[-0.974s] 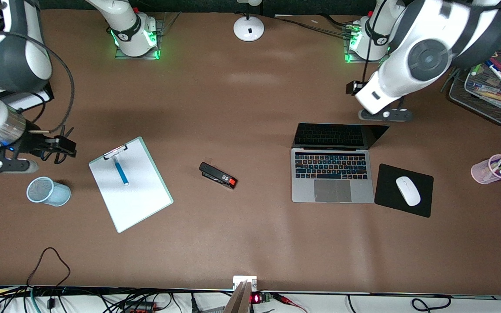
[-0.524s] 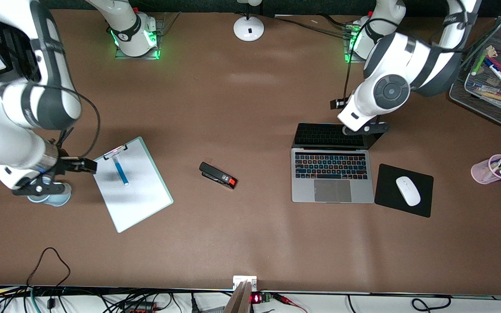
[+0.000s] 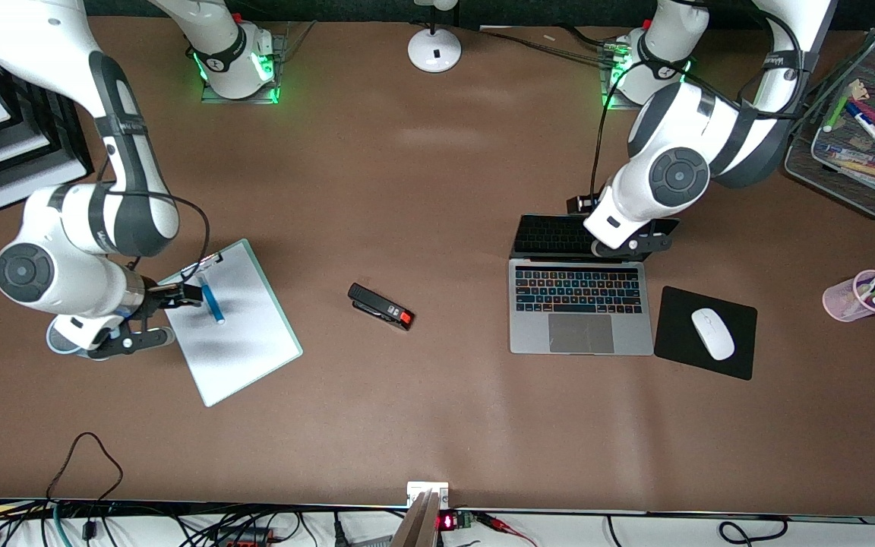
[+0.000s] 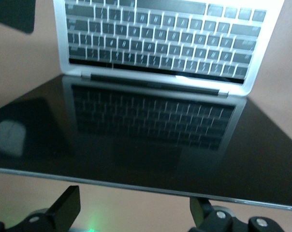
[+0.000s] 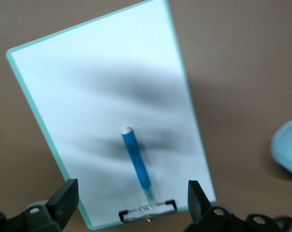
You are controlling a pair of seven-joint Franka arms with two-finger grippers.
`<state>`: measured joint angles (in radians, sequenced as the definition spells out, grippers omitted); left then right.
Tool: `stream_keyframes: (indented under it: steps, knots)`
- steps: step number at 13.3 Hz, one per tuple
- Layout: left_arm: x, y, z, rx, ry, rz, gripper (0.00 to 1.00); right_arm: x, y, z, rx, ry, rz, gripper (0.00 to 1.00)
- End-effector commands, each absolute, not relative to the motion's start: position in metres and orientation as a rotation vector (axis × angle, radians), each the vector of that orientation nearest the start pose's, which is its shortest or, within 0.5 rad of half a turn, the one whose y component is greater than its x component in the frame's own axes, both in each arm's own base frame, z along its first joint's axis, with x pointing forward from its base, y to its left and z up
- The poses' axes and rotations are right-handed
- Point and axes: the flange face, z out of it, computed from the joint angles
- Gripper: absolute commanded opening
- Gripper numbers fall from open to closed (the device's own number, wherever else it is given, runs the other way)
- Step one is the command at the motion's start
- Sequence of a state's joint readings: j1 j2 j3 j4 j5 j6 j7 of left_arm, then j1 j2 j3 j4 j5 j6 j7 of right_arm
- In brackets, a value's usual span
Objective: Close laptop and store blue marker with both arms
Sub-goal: 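Push the laptop lid shut with the left gripper while the right gripper grasps the marker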
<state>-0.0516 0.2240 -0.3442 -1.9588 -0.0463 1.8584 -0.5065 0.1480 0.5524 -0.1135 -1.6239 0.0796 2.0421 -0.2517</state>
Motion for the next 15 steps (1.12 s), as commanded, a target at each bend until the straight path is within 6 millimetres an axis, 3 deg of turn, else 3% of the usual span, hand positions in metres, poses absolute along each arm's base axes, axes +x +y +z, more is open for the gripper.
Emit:
stream_keyframes:
  steps: [1, 6, 9, 13, 15]
  knots:
    - [0.550, -0.222, 0.352, -3.112, -0.202, 0.489, 1.00, 0.678, 0.030, 0.271, -3.007, -0.461, 0.158, 1.00]
    - [0.590, -0.227, 0.342, -3.187, -0.235, 0.392, 1.00, 0.679, 0.037, 0.244, -3.005, -0.533, 0.147, 1.00]
    - [0.622, -0.225, 0.330, -3.188, -0.217, 0.329, 1.00, 0.679, 0.036, 0.231, -3.010, -0.537, 0.168, 0.91]
    - [0.647, -0.226, 0.290, -3.211, -0.215, 0.246, 1.00, 0.680, 0.035, 0.218, -3.023, -0.547, 0.158, 0.91]
    - [0.654, -0.227, 0.270, -3.240, -0.232, 0.196, 1.00, 0.679, 0.034, 0.210, -3.025, -0.551, 0.173, 0.82]
